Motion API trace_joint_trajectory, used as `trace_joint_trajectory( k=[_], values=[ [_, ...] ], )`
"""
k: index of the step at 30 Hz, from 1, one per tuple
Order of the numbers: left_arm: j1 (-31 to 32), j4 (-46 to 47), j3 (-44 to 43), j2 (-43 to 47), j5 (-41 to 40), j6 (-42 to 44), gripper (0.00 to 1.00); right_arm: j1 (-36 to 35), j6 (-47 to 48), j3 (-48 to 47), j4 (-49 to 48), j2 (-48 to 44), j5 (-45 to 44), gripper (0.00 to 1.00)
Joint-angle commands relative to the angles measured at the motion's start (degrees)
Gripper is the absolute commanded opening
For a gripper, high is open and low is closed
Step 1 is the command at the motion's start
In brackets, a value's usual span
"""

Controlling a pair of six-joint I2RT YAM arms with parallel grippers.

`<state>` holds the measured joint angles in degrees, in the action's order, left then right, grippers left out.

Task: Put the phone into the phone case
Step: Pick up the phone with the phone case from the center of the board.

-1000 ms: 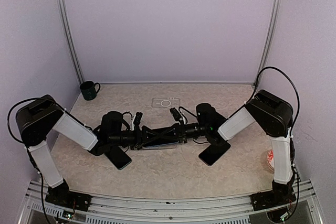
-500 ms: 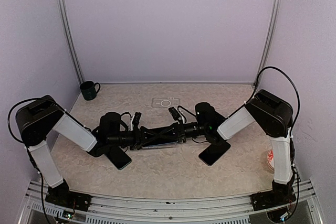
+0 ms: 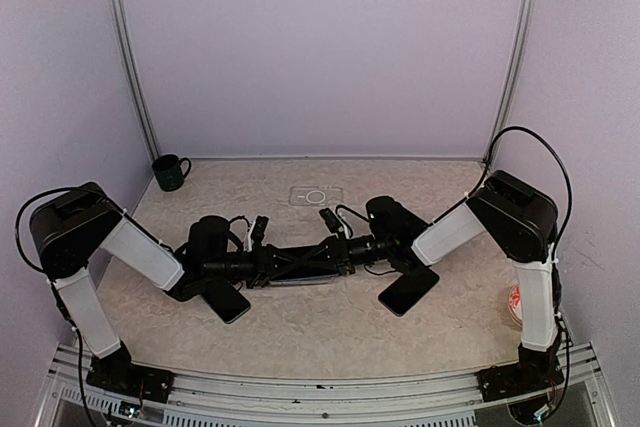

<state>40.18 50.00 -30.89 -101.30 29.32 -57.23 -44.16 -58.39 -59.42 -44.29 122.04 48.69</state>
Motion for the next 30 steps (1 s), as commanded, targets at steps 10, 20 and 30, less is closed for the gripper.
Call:
trace_joint_trajectory(
  k=[10, 20, 30],
  values=[
    [0.6, 7.1, -0.1, 2.3, 2.7, 0.1, 0.27, 0.3, 7.3, -0.8, 11.6, -4.2, -3.8, 0.42],
    [-0.1, 6.7, -0.3, 3.0, 3.2, 0.1, 0.2, 0.8, 12.9, -2.5, 20.6, -6.6, -5.2, 0.5],
    [-0.5, 5.7, 0.1, 4.7, 3.7, 0.7, 0.16, 3.5, 20.0, -1.8, 32.8, -12.4, -8.6, 0.54]
  ],
)
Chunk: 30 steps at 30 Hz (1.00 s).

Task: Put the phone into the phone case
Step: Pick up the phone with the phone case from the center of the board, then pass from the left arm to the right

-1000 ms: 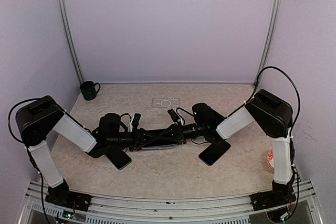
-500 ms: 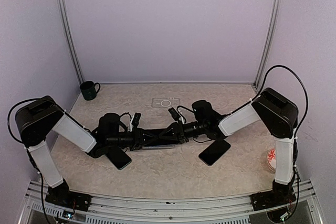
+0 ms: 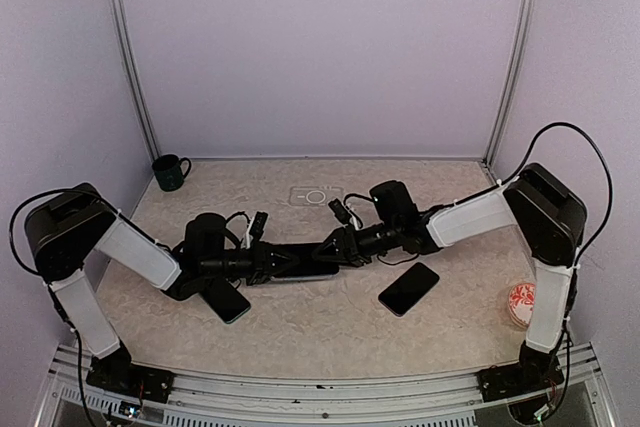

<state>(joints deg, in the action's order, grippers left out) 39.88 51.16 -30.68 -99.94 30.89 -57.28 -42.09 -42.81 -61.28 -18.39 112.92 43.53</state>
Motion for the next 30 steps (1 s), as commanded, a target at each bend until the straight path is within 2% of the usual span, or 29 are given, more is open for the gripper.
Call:
trace_joint_trajectory(
  k=[1, 8, 11, 21, 26, 30],
  values=[
    [-0.2, 4.5, -0.1, 3.7, 2.2, 0.9, 0.16, 1.7, 4.9, 0.4, 7.5, -4.0, -3.5, 0.54],
    [-0.4, 2.6, -0.4, 5.7, 4.0, 3.6, 0.15, 3.3, 8.0, 2.7, 10.1, -8.8, -3.3, 0.55],
    [-0.4, 1.6, -0.5, 6.7, 4.3, 5.1, 0.11, 3.4, 9.3, 3.0, 11.1, -10.4, -2.8, 0.55],
    [-0.2, -1.9, -0.7, 12.4, 7.4, 12.1, 0.09, 3.7, 13.5, 6.3, 11.3, -16.6, 1.6, 0.56],
    [0.2, -2.1, -0.5, 15.5, 10.3, 14.8, 0.09, 3.7, 13.5, 8.8, 6.3, -20.0, 8.3, 0.56],
    [0.3, 1.3, 0.9, 17.3, 12.7, 14.4, 0.09, 3.7, 10.6, 11.0, -0.9, -21.4, 15.1, 0.55]
  ],
)
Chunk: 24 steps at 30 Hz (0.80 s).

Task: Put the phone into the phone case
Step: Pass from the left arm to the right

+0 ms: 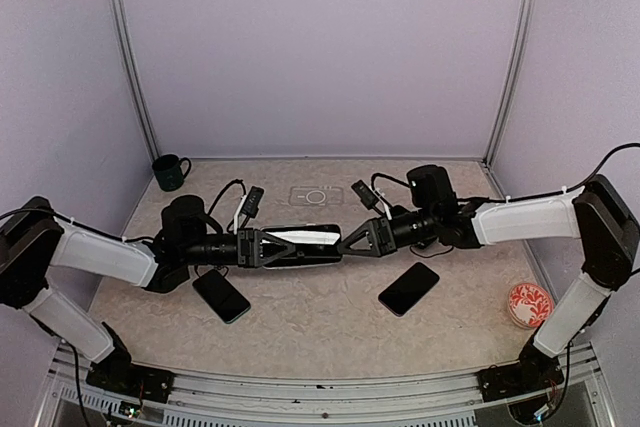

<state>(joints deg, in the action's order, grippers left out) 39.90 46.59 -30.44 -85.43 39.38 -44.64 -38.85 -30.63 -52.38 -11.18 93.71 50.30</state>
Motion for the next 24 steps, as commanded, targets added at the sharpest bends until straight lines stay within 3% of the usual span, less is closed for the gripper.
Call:
trace_joint_trajectory(
  k=[1, 5, 12, 24],
  values=[
    [0.3, 7.1, 0.9, 3.0, 4.9, 1.4, 0.09, 0.4, -2.9, 2.7, -10.6, -2.4, 10.0, 0.55],
    [0.8, 11.4, 1.5, 2.8, 8.1, 0.0, 0.09, 0.4, -6.9, 4.7, -18.1, -2.8, 13.5, 0.55],
    [1.5, 18.8, 2.3, 1.8, 10.6, -2.6, 0.09, -0.2, -8.0, 5.2, -20.6, -2.9, 14.5, 0.53],
    [1.7, 20.4, 1.8, -0.5, 10.5, -3.8, 0.08, -1.6, -9.2, 5.8, -23.5, -2.9, 16.0, 0.36]
  ],
)
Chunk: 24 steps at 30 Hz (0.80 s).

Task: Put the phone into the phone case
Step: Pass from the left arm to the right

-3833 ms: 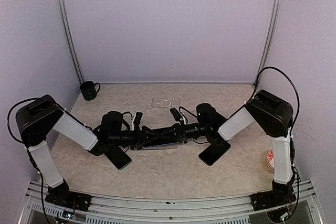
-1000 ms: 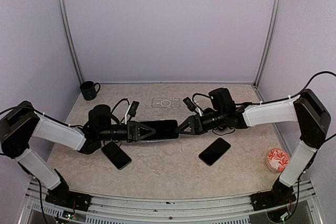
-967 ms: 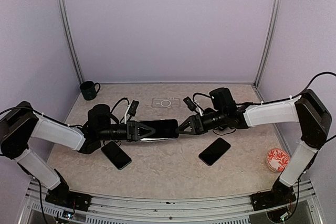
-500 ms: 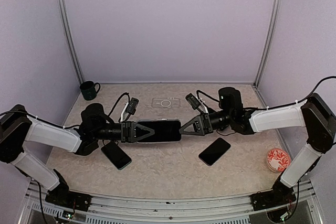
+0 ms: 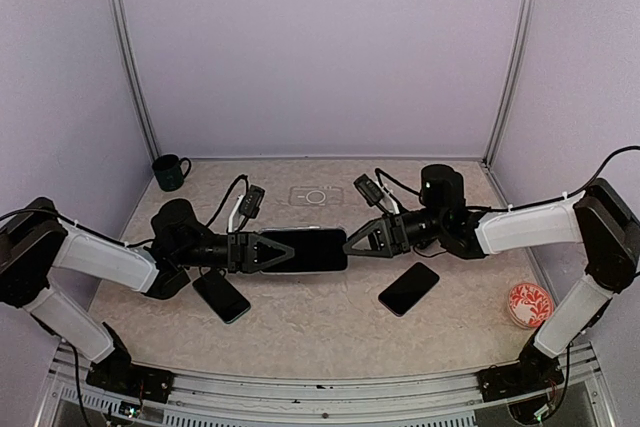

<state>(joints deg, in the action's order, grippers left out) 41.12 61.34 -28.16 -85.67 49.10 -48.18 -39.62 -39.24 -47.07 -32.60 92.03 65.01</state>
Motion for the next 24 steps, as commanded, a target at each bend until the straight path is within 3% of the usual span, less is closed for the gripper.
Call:
trace_joint_trajectory(
  k=[1, 13, 19, 24],
  values=[
    [0.4, 5.6, -0.5, -0.3, 0.7, -0.2, 0.08, -1.0, -0.7, 0.5, -2.1, -1.0, 1.3, 0.35],
    [0.4, 4.0, -0.7, -0.5, -0.3, 0.3, 0.09, -1.7, -0.7, 0.6, -1.7, -1.1, 0.9, 0.15],
    [0.4, 3.5, -0.8, -0.5, -0.5, 0.5, 0.1, -1.7, -0.1, 0.3, -0.4, -1.6, 0.8, 0.12],
    [0.4, 1.9, -1.3, -0.3, -0.7, 1.4, 0.19, -1.7, 0.4, -0.2, 1.4, -1.8, 0.2, 0.06]
  ],
)
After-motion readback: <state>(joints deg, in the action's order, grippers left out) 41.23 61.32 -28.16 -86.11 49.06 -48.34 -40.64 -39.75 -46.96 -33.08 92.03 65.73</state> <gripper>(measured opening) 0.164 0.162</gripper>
